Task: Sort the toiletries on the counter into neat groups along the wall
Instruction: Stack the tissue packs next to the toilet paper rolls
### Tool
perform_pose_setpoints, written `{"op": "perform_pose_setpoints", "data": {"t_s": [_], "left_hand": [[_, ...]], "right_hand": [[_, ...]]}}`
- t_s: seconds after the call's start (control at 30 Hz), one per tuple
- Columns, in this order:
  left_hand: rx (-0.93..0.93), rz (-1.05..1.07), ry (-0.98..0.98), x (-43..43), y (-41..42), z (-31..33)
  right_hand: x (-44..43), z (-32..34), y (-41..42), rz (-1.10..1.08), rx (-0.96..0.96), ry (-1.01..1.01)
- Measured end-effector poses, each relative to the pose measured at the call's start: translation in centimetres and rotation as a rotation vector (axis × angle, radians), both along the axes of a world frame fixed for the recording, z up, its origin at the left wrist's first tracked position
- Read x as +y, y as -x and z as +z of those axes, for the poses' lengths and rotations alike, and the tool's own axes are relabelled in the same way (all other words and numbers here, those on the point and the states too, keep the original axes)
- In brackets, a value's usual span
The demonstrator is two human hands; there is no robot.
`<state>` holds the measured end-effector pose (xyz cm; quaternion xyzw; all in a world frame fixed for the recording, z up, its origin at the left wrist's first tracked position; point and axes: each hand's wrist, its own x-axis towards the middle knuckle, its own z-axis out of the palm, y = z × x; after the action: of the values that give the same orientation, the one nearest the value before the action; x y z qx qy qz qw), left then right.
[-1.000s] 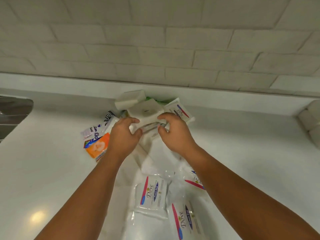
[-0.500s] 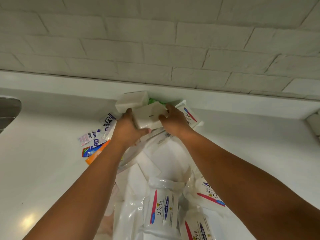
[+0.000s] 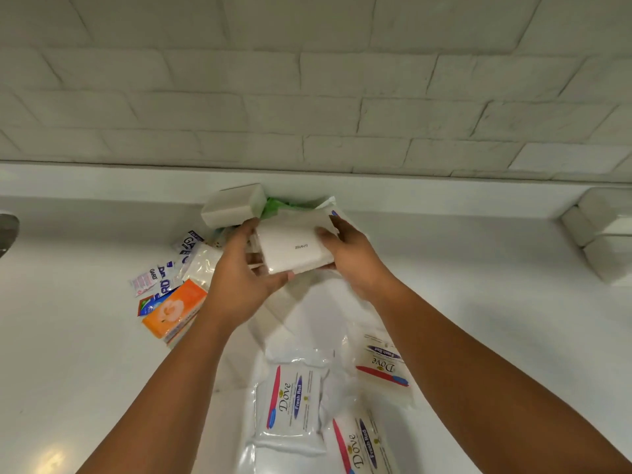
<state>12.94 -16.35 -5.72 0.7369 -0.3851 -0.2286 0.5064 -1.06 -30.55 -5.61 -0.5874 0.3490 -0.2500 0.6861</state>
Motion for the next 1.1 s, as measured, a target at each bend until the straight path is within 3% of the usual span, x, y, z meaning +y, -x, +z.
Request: {"op": "perform_pose_setpoints", "data": {"t_s": [0.2, 0.43, 0.9, 1.1], "left_hand": [[0.166, -0.151, 0.034, -1.3, 5.8, 1.6], [0.510, -0.233, -0.029, -5.3, 13.7, 2.9], [0.431, -0.252, -0.098, -16.3, 33.8, 1.7], [0.353, -0.226, -0.133, -21.8, 41.1, 0.5]], "right_hand": [[0.3, 0.3, 7.6, -0.125, -0.079, -0.006], [-1.3, 0.7, 17.0, -0.288, -0.097, 0.006], [-8.4, -0.1, 36.9, -0.707, 0.091, 0.127], [-12.7, -1.1, 44.1, -0.747, 0.223, 0.205]]}}
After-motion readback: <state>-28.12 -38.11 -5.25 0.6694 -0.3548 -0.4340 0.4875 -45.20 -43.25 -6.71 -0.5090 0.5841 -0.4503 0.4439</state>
